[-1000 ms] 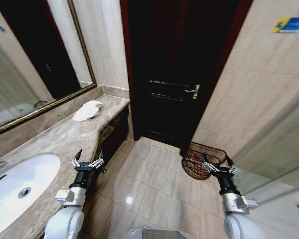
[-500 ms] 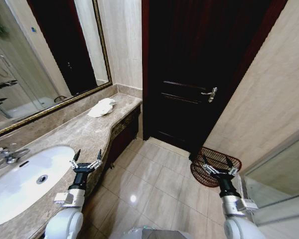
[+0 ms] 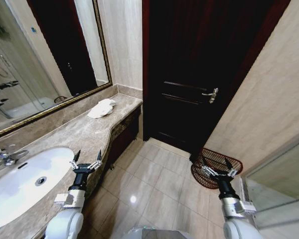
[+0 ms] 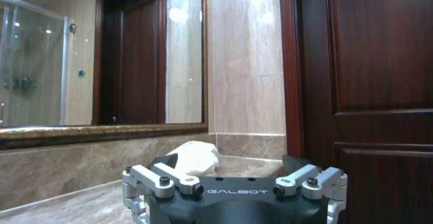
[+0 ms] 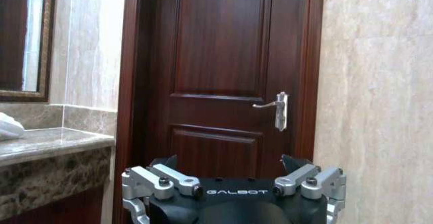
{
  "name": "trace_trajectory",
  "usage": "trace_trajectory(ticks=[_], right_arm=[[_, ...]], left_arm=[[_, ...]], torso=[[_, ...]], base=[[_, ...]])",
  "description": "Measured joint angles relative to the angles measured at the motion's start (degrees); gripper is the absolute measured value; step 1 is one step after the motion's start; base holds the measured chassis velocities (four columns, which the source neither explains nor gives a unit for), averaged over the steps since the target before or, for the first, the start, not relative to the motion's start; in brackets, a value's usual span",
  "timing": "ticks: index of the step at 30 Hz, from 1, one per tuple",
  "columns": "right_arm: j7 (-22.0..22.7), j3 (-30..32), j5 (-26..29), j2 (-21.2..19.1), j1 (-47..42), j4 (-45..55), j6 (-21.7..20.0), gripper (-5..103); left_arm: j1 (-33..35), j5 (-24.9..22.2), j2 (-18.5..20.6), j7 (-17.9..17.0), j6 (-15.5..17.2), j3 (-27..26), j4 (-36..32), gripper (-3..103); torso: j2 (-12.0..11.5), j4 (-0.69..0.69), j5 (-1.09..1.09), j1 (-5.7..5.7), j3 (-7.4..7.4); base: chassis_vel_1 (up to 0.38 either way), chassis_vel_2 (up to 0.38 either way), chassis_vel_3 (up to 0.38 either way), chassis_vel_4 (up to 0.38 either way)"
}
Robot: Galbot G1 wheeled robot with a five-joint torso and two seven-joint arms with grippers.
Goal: Discard the used towel into the hamper.
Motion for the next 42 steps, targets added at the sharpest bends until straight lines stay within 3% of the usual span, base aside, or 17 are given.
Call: trace_trajectory(ticks=[20, 34, 42], right_arm=[[1.5, -1.1, 0.3, -0.7, 2.1, -0.5, -1.0, 100], [2.0, -1.0, 1.4, -1.9, 3.6, -1.2, -2.5, 100], [5.1, -1.3, 1.3, -2.1, 4.3, -1.0, -3.8, 100]], left_arm=[[-0.6, -0.2, -0.6, -1.0, 3.6, 0.3, -1.8, 100], [-0.7, 0.9, -1.7, 0.1, 4.3, 0.1, -1.8, 100], [-0.4, 1.0, -1.9, 0.2, 4.1, -0.1, -1.8, 100]], torso=[[0.0, 0.0, 0.0, 0.07, 0.02], [0.0, 0.01, 0.0, -0.04, -0.02], [0.0, 0.0, 0.01, 0.02, 0.01]], base=[[-0.218, 0.222, 0.214, -0.21], [0.007, 0.022, 0.006, 0.02], [0.032, 0.046, 0.055, 0.03]])
